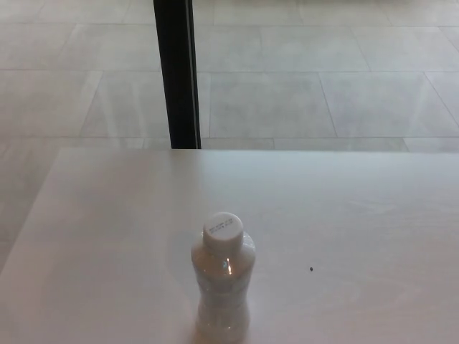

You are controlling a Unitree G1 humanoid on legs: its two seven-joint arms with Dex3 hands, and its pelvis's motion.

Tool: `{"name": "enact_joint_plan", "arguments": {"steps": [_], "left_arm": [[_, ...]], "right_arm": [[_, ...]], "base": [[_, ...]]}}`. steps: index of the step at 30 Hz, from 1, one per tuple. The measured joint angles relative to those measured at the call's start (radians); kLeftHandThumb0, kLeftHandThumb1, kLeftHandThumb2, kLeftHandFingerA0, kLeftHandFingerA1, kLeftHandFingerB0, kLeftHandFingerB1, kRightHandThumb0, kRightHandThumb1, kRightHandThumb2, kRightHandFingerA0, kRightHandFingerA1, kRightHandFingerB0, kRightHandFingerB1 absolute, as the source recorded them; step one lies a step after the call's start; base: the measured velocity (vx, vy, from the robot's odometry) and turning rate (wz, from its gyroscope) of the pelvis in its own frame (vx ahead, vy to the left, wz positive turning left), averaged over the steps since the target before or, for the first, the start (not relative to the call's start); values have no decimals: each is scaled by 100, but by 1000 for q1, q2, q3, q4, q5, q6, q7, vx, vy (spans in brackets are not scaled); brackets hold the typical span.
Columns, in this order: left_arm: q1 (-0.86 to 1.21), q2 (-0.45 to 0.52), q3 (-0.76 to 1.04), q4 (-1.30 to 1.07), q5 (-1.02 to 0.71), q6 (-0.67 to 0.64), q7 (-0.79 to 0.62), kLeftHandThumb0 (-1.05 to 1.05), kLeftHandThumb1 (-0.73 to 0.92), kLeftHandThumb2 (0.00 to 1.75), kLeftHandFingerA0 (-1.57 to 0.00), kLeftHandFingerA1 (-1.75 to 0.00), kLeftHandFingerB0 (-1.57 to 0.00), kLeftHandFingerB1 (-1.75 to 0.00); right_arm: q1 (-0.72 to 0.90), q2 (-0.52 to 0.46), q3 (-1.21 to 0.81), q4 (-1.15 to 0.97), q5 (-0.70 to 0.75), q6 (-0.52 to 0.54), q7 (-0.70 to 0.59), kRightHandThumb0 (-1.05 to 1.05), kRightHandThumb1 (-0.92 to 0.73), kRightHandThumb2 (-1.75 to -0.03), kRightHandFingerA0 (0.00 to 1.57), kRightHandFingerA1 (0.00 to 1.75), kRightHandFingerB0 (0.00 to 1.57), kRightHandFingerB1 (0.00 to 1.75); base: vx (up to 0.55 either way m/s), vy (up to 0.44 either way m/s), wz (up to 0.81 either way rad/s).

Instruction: The robot uses its left hand to to lift the bottle kept on the middle of the desk and tilts it towards its right hand. It then uses its right hand to rotate its cap to open it and places the bottle and cap back on the desk

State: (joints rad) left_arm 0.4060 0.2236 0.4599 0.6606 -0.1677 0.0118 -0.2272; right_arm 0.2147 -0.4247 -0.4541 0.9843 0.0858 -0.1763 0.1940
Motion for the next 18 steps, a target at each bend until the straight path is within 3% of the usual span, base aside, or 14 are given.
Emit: {"name": "enact_joint_plan", "arguments": {"steps": [3, 4, 5, 6, 9, 10, 11, 12, 13, 14, 15, 16, 17, 18], "left_arm": [[-13, 5, 32, 26, -38, 0, -38, -65, 61, 58, -26, -37, -32, -32], [-18, 6, 40, 40, -48, 0, -48, -69, 46, 81, -15, -46, -23, -44], [-25, 7, 51, 56, -58, 0, -57, -64, 56, 57, -22, -37, -27, -31], [-27, 5, 67, 57, -73, 4, -66, -65, 59, 57, -19, -35, -24, -30], [-34, 0, 120, 34, -117, 23, -82, -68, 59, 58, -17, -35, -22, -30], [-35, -1, 135, 25, -130, 28, -86, -73, 50, 84, -6, -36, -10, -38], [-39, -1, 152, 22, -143, 33, -91, -74, 51, 86, -4, -36, -9, -39], [-45, 0, 167, 22, -156, 37, -95, -71, 49, 84, -6, -30, -10, -35], [-54, 1, 184, 19, -170, 43, -99, -72, 46, 85, -4, -26, -10, -35], [-59, 2, 196, 8, -180, 49, -100, -72, 64, 59, -1, -27, -9, -25], [-69, 4, 211, -12, -195, 57, -102, -68, 66, 60, 0, -23, -12, -25], [-76, 12, 216, -17, -202, 60, -105, -74, 51, 87, 0, -16, -10, -30], [-92, 29, 223, -28, -214, 66, -115, -65, 65, 60, 0, -18, -11, -25], [-107, 45, 225, -37, -223, 70, -124, -65, 65, 60, 0, -18, -11, -25]], "right_arm": [[-17, -15, -32, 40, 27, -35, 29, -67, -51, -90, 2, 29, 2, 25], [-19, -16, -36, 49, 33, -44, 35, -69, -50, -89, 0, 38, 4, 24], [-21, -16, -38, 53, 38, -51, 41, -76, -51, -88, 4, 38, 5, 20], [-22, -16, -39, 55, 41, -57, 45, -72, -52, -92, 0, 44, 0, 24], [-21, -16, -42, 57, 47, -67, 52, -72, -52, -92, 0, 40, 0, 25], [-19, -16, -46, 50, 51, -69, 54, -79, -54, -90, 7, 33, 4, 18], [-20, -16, -52, 49, 55, -70, 54, -82, -54, -90, 7, 25, 6, 15], [-25, -17, -64, 53, 62, -72, 56, -73, -67, -61, 13, 46, 0, 21], [-33, -19, -77, 62, 71, -74, 58, -80, -53, -92, 4, 47, 0, 21], [-42, -22, -90, 74, 78, -76, 58, -82, -55, -90, 3, 28, 3, 16], [-59, -28, -110, 91, 88, -77, 57, -72, -54, -93, 0, 29, 0, 24], [-68, -31, -123, 100, 95, -77, 57, -77, -55, -91, 0, 28, 0, 19], [-81, -40, -143, 111, 108, -77, 57, -75, -54, -92, 0, 28, 0, 20], [-89, -46, -154, 117, 116, -78, 56, -75, -54, -92, 0, 28, 0, 20]], "base": [[0, 0, 0], [0, 0, 0], [0, 0, 0], [0, 0, 0], [0, 0, 0], [0, 0, 0], [0, 0, 0], [0, 0, 0], [0, 0, 0], [0, 0, 0], [0, 0, 0], [0, 0, 0], [0, 0, 0], [0, 0, 0]]}}
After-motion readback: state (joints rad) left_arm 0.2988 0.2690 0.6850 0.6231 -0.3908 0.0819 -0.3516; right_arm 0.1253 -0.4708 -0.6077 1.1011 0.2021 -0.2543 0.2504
